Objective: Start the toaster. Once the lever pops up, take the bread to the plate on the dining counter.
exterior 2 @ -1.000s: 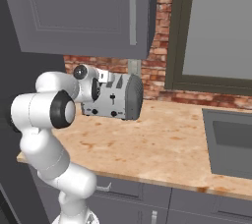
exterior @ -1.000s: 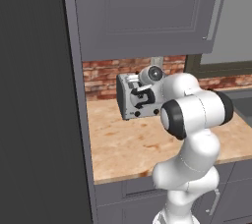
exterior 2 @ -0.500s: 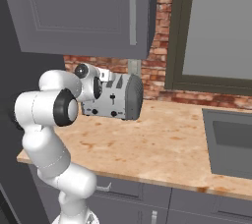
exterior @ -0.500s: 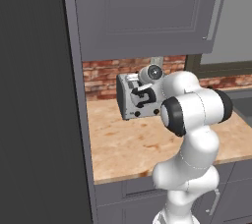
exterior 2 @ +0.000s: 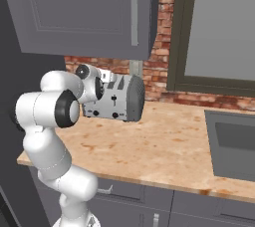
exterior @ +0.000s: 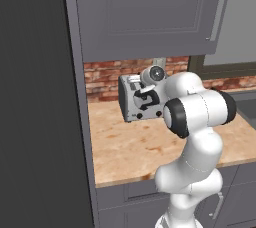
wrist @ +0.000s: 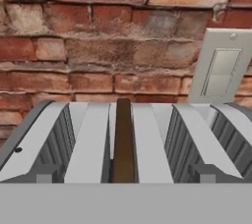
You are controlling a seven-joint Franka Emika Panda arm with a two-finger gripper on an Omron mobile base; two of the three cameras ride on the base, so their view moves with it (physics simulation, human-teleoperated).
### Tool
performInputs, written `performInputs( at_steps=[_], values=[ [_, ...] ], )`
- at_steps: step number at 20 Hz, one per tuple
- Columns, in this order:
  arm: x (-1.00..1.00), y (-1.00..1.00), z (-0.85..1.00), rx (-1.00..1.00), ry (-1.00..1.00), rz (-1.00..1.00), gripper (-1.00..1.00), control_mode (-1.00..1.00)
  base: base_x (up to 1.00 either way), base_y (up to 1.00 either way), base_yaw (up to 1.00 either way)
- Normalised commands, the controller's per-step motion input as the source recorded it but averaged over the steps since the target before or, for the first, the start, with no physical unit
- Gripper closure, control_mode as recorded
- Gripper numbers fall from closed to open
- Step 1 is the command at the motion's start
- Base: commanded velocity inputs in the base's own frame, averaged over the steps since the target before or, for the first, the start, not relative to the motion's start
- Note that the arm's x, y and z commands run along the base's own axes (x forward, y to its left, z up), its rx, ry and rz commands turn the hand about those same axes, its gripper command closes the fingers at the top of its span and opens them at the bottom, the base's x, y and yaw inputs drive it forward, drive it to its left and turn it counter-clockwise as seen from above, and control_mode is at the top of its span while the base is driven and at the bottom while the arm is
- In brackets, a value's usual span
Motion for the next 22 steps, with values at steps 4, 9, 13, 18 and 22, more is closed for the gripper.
performInputs(
  at_steps=[4,9,13,18,22],
  values=[
    [0.00,0.00,0.00,0.00,0.02,0.00,-1.00,-1.00,0.00,0.00,0.00],
    [0.00,0.00,-0.02,0.00,0.01,0.00,-1.00,-1.00,0.00,0.00,0.00],
    [0.00,0.00,0.00,0.00,0.01,0.00,-1.00,-1.00,0.00,0.00,0.00],
    [0.00,0.00,-0.02,0.00,0.01,0.00,-1.00,-1.00,0.00,0.00,0.00],
    [0.00,0.00,-0.05,0.00,0.01,0.00,-1.00,-1.00,0.00,0.00,0.00]
  ],
)
